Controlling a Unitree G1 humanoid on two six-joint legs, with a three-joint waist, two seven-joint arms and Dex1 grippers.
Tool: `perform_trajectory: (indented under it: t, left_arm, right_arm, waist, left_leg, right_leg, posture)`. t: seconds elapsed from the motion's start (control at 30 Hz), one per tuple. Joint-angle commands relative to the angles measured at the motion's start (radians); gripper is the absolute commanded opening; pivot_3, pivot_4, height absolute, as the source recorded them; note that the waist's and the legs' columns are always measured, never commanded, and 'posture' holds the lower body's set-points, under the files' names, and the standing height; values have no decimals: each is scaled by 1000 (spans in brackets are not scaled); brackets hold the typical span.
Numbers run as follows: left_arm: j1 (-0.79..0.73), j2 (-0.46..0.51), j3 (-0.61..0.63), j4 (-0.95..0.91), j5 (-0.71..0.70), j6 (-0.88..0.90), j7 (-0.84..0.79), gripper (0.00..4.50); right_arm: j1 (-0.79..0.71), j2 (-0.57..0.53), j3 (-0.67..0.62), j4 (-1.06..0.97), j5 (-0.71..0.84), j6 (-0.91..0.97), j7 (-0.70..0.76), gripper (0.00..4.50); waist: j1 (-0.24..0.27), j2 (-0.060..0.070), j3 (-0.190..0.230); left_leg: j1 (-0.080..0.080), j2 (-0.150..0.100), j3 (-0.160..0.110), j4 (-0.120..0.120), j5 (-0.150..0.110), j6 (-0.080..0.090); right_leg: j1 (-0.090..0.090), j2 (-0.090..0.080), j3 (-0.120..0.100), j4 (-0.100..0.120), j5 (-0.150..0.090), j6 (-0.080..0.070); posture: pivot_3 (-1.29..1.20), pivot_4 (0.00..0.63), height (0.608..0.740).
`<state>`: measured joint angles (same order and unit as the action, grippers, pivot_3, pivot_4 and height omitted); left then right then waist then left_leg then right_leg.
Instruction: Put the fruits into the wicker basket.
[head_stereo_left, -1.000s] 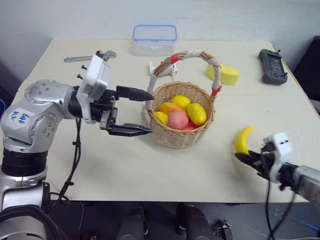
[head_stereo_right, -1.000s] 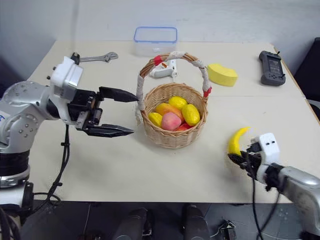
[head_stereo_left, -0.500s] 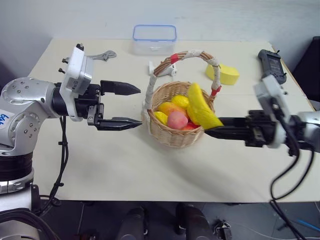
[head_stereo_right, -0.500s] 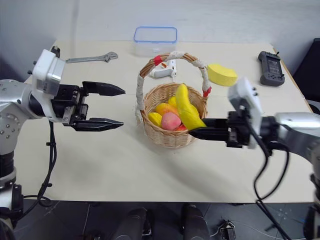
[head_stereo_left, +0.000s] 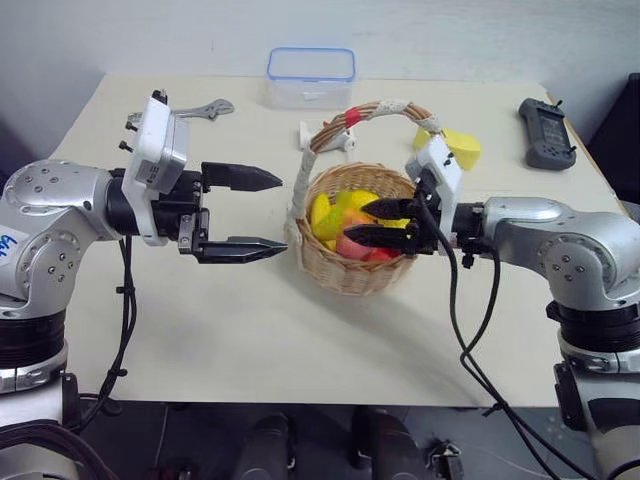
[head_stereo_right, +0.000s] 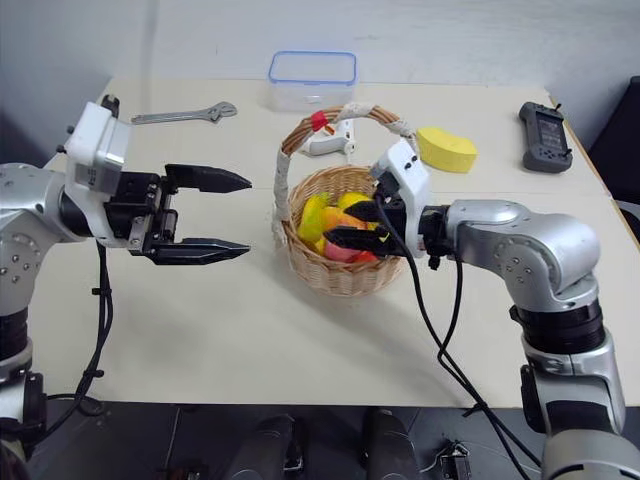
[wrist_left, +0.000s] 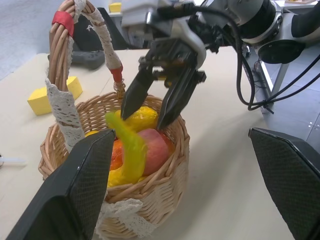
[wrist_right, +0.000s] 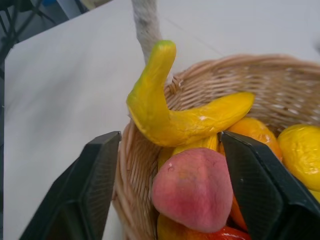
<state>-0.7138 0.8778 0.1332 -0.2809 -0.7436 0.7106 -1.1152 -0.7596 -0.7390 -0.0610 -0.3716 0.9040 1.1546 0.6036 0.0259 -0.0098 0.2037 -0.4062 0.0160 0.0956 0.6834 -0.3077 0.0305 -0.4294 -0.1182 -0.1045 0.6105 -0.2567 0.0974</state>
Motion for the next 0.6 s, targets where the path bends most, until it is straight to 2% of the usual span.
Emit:
perform_trajectory:
  t: [0.03,0.13,0.23,0.37,0.6]
  left_arm:
    - [-6,5,25,-23,-20,-8,1,4500]
    - [-9,1,21,-13,-15,-13,-4,4500]
    - [-26,-17,6,2,-10,-19,-3,4500]
    - [-56,-42,-17,18,2,-29,-7,4500]
    - [-90,-58,-32,35,12,-37,-4,4500]
  right_arm:
    - [75,-93,-205,-109,114,44,20,3119]
    - [189,-149,-372,-156,170,70,-18,3119]
    - [253,-93,-403,-153,83,-1,-145,3119]
    - [206,40,-319,-82,-43,-124,-267,3119]
    - [109,156,-53,126,-340,-399,-250,3119]
  waist:
    - [-2,0,0]
    - [-2,0,0]
    - [-8,0,0]
    - [-23,0,0]
    - [-31,0,0]
  left_leg:
    - [0,0,0,0,0,1]
    - [1,0,1,0,-1,1]
    - [2,0,2,0,0,1]
    - [4,0,3,0,1,0]
    - [3,1,4,-1,1,-1]
  right_leg:
    - [0,0,0,-1,0,0]
    - [1,0,1,-1,0,1]
    - [1,0,2,0,1,1]
    - [1,0,3,1,1,0]
    - [-1,2,4,2,1,-1]
  posture:
    - [0,150,740]
    - [0,150,740]
    - [0,150,740]
    - [0,150,740]
    - [0,150,740]
